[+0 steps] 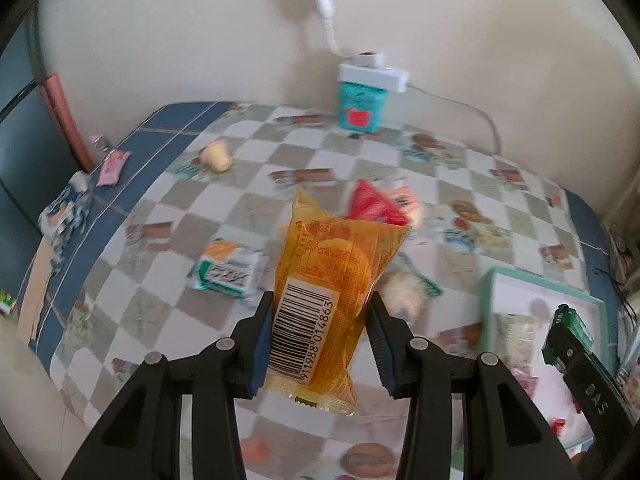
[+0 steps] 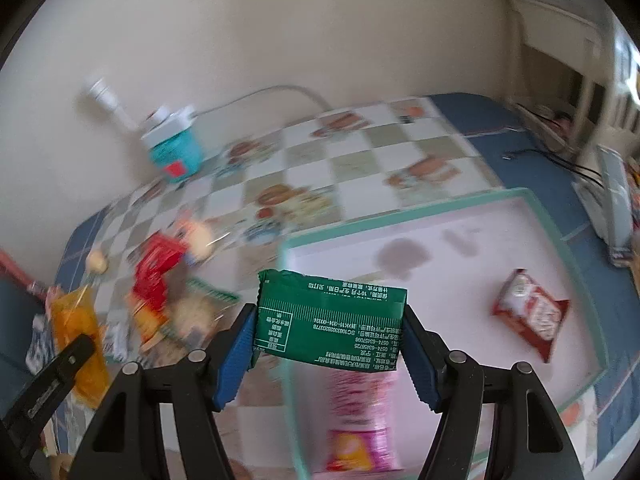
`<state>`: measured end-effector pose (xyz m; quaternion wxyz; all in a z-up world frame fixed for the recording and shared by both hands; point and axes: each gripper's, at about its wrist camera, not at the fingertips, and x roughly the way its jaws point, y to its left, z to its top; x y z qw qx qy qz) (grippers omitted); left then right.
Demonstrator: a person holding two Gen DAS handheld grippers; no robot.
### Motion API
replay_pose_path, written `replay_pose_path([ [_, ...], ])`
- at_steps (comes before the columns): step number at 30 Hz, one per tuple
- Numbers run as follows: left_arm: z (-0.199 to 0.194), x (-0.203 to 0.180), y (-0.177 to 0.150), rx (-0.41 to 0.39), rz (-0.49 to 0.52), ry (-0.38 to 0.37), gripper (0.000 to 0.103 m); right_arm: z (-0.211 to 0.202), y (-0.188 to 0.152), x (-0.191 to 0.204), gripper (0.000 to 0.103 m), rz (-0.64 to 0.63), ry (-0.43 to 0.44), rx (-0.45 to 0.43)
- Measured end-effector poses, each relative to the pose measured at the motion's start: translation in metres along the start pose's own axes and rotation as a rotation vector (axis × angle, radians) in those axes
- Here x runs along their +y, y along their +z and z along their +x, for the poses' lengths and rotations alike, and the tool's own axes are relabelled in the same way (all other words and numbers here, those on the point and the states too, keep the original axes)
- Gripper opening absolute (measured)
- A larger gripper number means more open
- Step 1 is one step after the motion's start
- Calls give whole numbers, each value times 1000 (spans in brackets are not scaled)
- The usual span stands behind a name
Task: Organize snacks
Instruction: 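Carry the green pack and orange bag over the tray and open both grippers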
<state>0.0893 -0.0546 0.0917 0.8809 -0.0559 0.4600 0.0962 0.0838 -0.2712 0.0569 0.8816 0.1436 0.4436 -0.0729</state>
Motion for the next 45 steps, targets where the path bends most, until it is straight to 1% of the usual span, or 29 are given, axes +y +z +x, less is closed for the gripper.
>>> replay_pose_path([
  [6, -4, -47, -4, -31, 123, -31, 46, 1, 9, -44, 71, 96, -60, -9],
  [10, 0, -77, -9, -27, 208, -47, 46, 1, 13, -69, 71, 150, -100, -19],
  [15, 4, -119, -16, -20, 306, -100, 46, 5, 17, -91, 71, 178, -175, -28],
  [18, 7, -148, -21, -19, 374, -133, 46, 8, 19, -104, 71, 196, -202, -30],
  [21, 11, -168, -24, -12, 415, -172, 46, 12, 23, -116, 71, 212, -224, -32],
  [24, 18, -186, -28, -7, 452, -189, 46, 13, 27, -122, 71, 208, -247, -39],
  [27, 24, -199, -30, -4, 475, -206, 46, 16, 31, -126, 71, 205, -264, -45],
  [31, 30, -208, -29, 9, 474, -239, 46, 22, 33, -135, 71, 220, -277, -42],
  [39, 45, -216, -22, 21, 457, -265, 46, 33, 38, -146, 71, 229, -300, -42],
  [45, 56, -216, -18, 42, 443, -266, 46, 41, 40, -151, 71, 235, -304, -37],
])
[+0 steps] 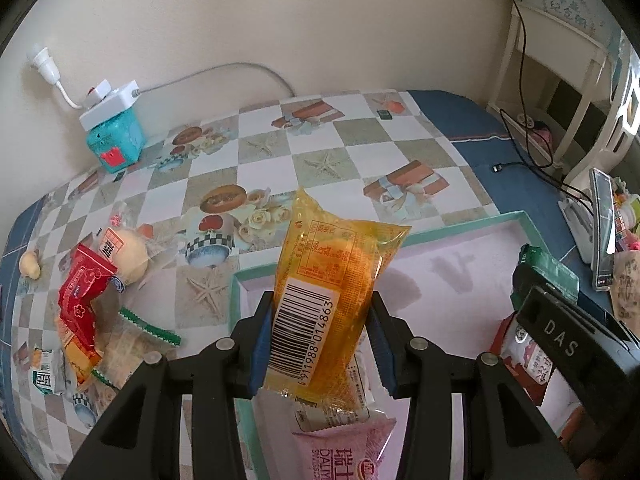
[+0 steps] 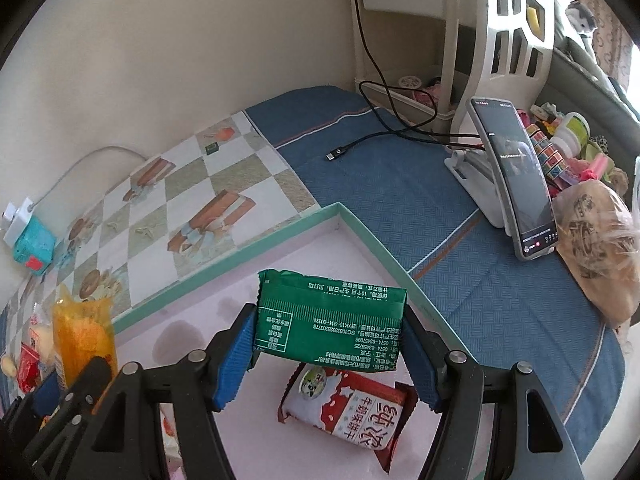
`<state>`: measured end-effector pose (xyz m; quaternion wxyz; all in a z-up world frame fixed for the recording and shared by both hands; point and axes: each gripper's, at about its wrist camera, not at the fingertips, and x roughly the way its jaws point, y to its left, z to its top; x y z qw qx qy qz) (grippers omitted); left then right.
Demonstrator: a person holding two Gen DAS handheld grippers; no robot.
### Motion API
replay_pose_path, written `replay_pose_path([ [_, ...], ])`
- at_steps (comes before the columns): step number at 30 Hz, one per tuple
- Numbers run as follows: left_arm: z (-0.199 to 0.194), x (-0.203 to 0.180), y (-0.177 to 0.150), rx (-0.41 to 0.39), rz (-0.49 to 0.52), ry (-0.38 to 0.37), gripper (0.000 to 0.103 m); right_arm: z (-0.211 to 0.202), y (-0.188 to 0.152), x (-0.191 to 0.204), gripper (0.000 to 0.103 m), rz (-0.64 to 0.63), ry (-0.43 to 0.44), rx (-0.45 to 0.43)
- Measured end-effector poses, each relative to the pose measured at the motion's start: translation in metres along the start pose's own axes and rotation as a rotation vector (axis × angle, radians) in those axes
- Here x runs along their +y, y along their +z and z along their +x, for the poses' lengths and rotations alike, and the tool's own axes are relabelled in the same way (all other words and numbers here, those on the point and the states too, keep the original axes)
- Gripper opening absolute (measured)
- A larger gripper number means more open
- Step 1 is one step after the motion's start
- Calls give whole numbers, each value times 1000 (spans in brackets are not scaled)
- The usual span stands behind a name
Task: Organize snacks
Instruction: 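Carry the green pack and orange bag over the tray and open both grippers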
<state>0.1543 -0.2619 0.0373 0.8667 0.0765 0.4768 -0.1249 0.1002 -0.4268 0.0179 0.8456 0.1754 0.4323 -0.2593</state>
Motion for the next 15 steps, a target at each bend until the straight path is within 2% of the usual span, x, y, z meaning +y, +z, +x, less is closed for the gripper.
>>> replay_pose_path([
  [5, 3, -2, 0, 12, 5, -8, 46, 4, 0, 2, 72, -6, 4, 9],
  [7, -1, -4, 0, 3, 17, -6, 50, 5, -1, 3, 72, -11, 7, 16],
  [9, -6, -5, 1, -3, 27, -5, 63, 6, -2, 4, 72, -12, 6, 22],
  [15, -20, 5, 3, 7, 14, 15, 64, 4, -4, 6, 74, -19, 2, 46],
])
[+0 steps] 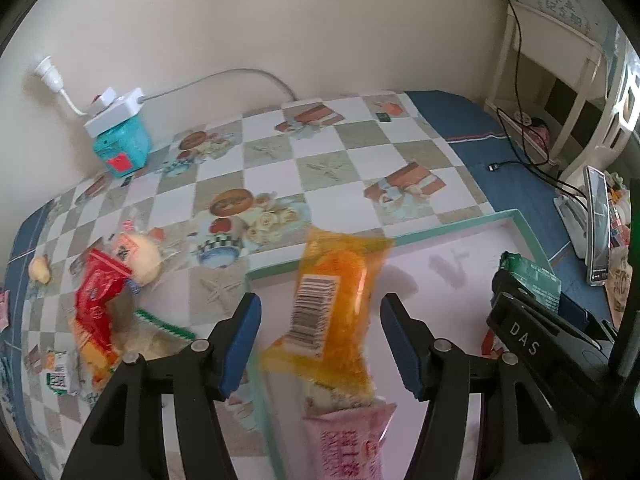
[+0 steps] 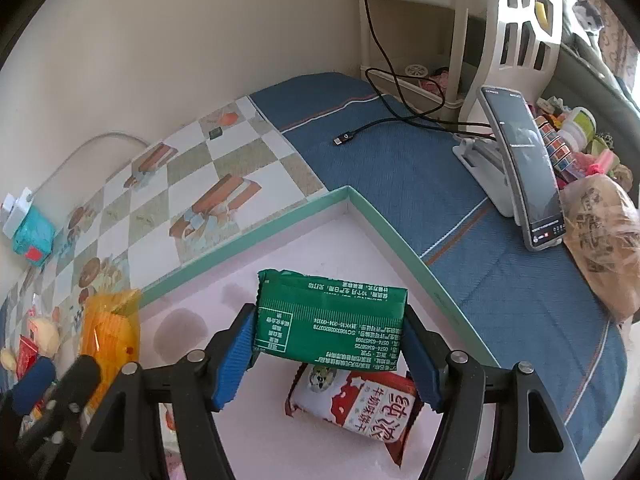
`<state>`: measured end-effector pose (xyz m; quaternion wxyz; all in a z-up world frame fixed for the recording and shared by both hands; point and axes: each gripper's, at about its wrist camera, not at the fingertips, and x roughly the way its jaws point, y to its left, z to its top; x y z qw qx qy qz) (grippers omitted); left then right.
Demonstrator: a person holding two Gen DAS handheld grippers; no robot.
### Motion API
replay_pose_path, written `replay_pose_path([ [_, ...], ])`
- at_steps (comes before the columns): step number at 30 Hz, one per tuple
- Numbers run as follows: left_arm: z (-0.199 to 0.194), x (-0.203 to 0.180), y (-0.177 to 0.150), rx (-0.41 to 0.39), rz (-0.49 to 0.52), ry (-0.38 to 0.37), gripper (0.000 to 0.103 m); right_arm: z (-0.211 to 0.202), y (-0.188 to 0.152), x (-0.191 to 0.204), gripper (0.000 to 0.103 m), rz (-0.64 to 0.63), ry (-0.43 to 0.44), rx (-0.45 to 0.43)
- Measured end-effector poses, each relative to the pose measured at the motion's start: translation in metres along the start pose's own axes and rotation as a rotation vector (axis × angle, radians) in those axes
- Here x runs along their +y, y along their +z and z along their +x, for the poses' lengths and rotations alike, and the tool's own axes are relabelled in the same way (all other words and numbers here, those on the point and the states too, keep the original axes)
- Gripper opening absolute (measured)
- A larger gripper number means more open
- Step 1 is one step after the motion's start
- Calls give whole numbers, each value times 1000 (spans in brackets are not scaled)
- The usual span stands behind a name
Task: Organize snacks
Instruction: 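Carry the green pack and orange bag over the tray and open both grippers, then move both tools back over the remaining snack pile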
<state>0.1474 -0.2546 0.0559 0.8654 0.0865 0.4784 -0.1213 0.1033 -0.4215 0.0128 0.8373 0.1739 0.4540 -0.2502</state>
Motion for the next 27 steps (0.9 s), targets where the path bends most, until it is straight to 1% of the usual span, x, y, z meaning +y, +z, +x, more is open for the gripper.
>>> replay_pose_path([
  [1, -3, 3, 0, 2, -4, 8, 66, -1, 0, 1, 75, -3, 0, 3],
  [3, -7, 10, -1, 5, -11, 21, 79, -3, -1, 2, 82, -8, -4, 1],
  [5, -12, 17, -3, 10, -18, 33, 79, -5, -2, 4, 85, -16, -9, -1],
  [9, -19, 42, -9, 25, -75, 70, 80, -8, -6, 7, 85, -23, -12, 16],
  [10, -19, 48, -11, 30, -91, 76, 81, -9, -7, 8, 86, -26, -13, 18],
  [11, -20, 54, -14, 36, -107, 82, 87, -10, -8, 9, 87, -29, -15, 19],
  [12, -20, 64, -18, 45, -134, 90, 89, -12, -9, 9, 90, -32, -16, 19],
  [15, -19, 88, -29, 76, -193, 103, 89, -19, -14, 12, 95, -40, -8, 15],
  [18, -16, 111, -38, 107, -258, 121, 89, -27, -21, 17, 96, -48, 6, 15],
  [22, -19, 138, -50, 122, -333, 142, 89, -33, -33, 27, 100, -73, 23, 23],
  [26, -27, 160, -59, 115, -384, 168, 97, -39, -44, 42, 103, -110, 38, 29],
  [27, -29, 163, -60, 112, -391, 170, 97, -40, -46, 45, 103, -115, 41, 29],
])
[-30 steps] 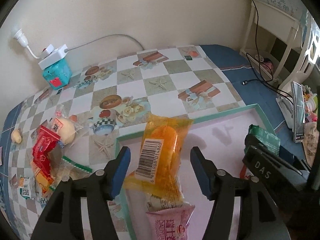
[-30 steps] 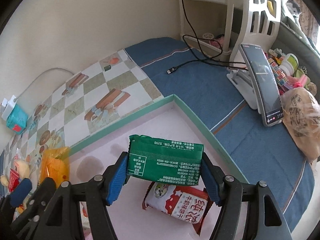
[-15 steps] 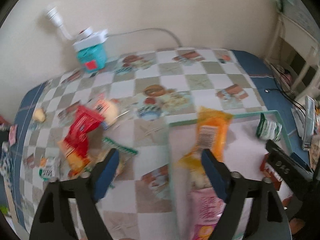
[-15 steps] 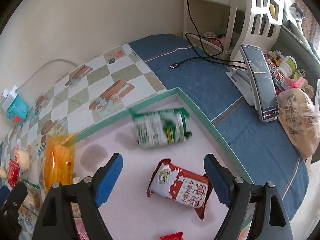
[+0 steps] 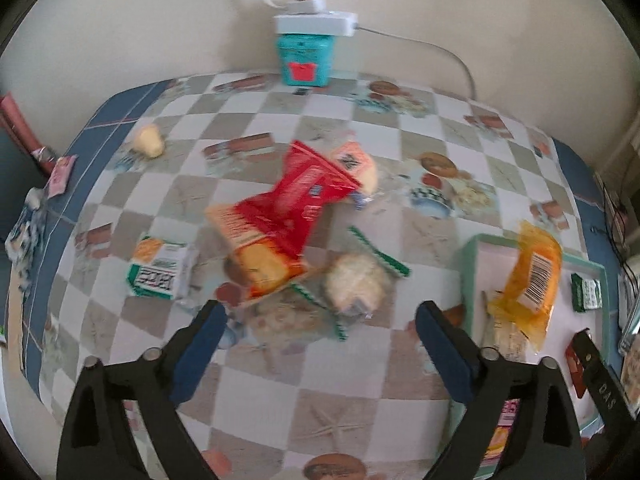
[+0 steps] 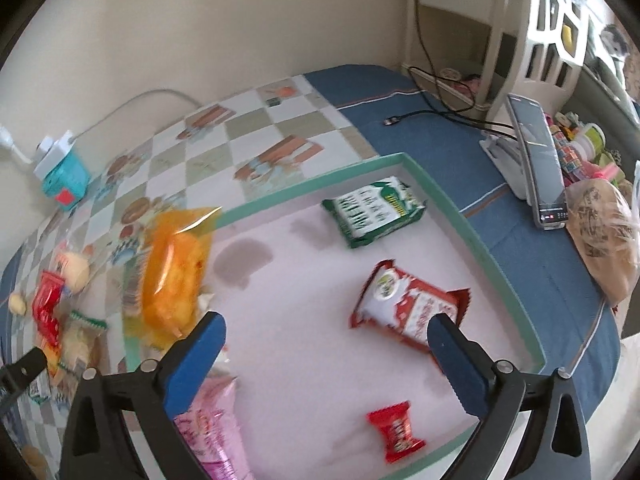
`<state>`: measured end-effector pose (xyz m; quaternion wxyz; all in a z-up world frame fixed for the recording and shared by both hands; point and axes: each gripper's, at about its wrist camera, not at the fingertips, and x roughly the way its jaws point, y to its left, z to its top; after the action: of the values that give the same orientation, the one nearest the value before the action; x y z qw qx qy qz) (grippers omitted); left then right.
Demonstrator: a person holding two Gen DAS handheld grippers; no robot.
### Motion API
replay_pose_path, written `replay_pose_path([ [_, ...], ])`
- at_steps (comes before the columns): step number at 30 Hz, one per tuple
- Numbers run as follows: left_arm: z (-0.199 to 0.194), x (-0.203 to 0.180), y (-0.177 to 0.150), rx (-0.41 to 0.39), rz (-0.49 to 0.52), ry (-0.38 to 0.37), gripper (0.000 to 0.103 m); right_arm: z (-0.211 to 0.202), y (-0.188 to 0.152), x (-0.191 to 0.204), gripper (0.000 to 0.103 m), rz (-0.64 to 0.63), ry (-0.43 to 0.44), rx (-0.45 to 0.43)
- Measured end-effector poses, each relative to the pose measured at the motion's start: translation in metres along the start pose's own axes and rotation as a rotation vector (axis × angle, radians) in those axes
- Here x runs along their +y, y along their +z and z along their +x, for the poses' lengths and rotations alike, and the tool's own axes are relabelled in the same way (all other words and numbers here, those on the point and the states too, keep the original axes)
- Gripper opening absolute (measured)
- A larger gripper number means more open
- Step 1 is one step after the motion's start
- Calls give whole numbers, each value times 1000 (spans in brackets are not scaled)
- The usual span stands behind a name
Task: Organize snacks
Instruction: 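Move both tools back over the remaining snack pile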
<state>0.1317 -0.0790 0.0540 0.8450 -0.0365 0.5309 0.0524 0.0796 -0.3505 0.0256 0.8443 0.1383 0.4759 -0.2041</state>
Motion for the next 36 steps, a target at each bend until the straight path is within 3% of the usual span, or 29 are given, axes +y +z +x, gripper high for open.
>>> replay_pose_path([
  [21, -20, 113, 9, -29, -226, 74, 98, -38, -40, 90, 103, -169, 79, -18],
  [36, -22, 225, -1, -14, -429, 108, 98, -50, -61, 154, 103, -210, 132, -5],
])
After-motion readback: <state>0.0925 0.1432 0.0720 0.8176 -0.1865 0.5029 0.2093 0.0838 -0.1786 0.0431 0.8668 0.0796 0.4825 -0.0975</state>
